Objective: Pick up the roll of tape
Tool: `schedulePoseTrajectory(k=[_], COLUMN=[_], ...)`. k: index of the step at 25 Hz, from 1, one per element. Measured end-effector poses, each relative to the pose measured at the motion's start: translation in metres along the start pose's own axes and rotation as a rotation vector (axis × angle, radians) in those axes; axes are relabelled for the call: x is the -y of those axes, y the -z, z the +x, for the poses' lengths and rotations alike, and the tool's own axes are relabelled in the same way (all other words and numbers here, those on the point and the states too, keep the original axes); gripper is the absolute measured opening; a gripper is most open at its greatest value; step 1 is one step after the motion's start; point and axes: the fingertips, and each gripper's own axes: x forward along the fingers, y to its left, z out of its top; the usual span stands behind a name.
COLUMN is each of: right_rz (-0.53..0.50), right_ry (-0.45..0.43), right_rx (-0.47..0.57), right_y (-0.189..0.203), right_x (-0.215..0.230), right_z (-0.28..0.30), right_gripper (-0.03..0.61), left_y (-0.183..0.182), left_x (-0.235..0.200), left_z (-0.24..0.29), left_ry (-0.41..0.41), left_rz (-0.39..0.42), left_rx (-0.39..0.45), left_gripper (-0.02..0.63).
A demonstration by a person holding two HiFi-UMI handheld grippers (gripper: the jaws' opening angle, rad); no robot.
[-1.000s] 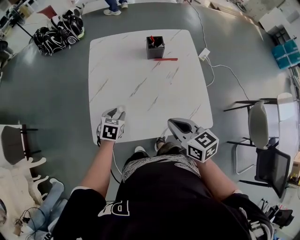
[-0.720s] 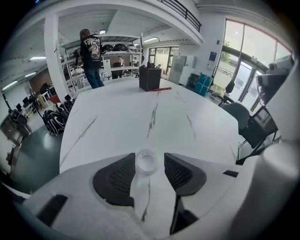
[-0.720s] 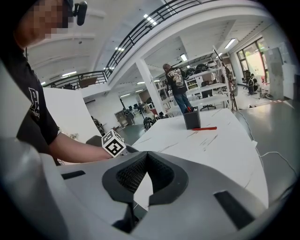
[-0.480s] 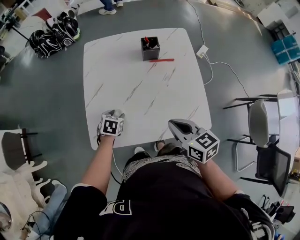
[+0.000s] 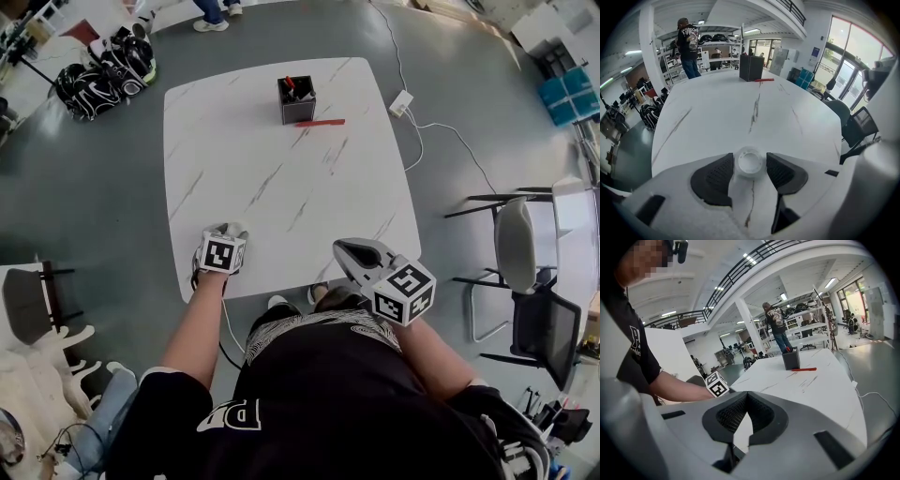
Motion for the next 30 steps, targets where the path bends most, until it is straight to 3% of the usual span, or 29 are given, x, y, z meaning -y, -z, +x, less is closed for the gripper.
schedulePoseTrajectory(k=[16, 30], right_rz=[-0.014, -0.024], right_ry=[0.025, 0.046], right_rx=[0.036, 0.091], right_y=[0.004, 0.016], right_x=[-0.021, -0.072], right_z=[-0.011, -0.025], right_gripper=[0.005, 0.005], left_y=[0.001, -0.006], left_x=[0.001, 0.049], left_z=[-0.018, -0.116], left_ry=[0.012, 0.116], left_rz=[0.031, 0.074], left_rx=[0.006, 0.233], left_gripper=[0.209, 0.209])
